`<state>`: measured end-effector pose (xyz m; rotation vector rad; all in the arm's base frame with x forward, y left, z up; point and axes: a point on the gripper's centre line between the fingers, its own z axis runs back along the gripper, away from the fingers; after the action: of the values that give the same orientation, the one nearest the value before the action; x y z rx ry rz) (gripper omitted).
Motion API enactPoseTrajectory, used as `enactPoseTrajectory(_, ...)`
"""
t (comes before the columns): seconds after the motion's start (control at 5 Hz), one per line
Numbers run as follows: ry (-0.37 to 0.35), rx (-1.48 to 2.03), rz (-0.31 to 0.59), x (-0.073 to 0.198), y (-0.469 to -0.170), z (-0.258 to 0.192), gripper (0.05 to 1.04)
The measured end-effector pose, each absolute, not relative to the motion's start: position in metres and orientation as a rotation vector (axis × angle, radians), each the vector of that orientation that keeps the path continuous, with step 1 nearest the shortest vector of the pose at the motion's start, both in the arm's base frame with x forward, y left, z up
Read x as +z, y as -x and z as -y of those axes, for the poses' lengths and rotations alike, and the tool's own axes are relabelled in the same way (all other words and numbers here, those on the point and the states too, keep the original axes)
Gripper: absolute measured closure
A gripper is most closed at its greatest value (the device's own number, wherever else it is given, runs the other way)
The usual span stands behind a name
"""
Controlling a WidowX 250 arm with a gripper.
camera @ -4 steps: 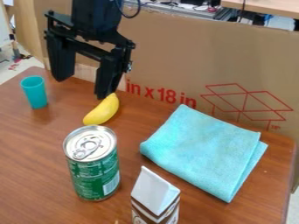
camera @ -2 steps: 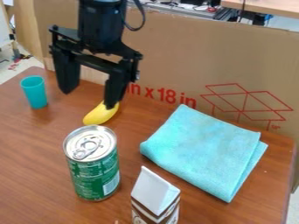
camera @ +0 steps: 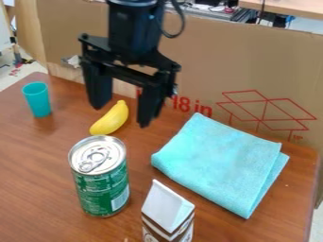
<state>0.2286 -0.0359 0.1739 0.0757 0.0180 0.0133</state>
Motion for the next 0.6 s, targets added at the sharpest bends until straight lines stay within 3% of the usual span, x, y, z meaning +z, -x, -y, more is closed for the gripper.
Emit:
enactPoseTrajectory(0.4,0.042,-0.176,0.036,0.178,-0.219,0.075,0.075)
enactPoseTrajectory(0.6,0.047,-0.218,0.033,0.171,-0.214,0.084,0.075)
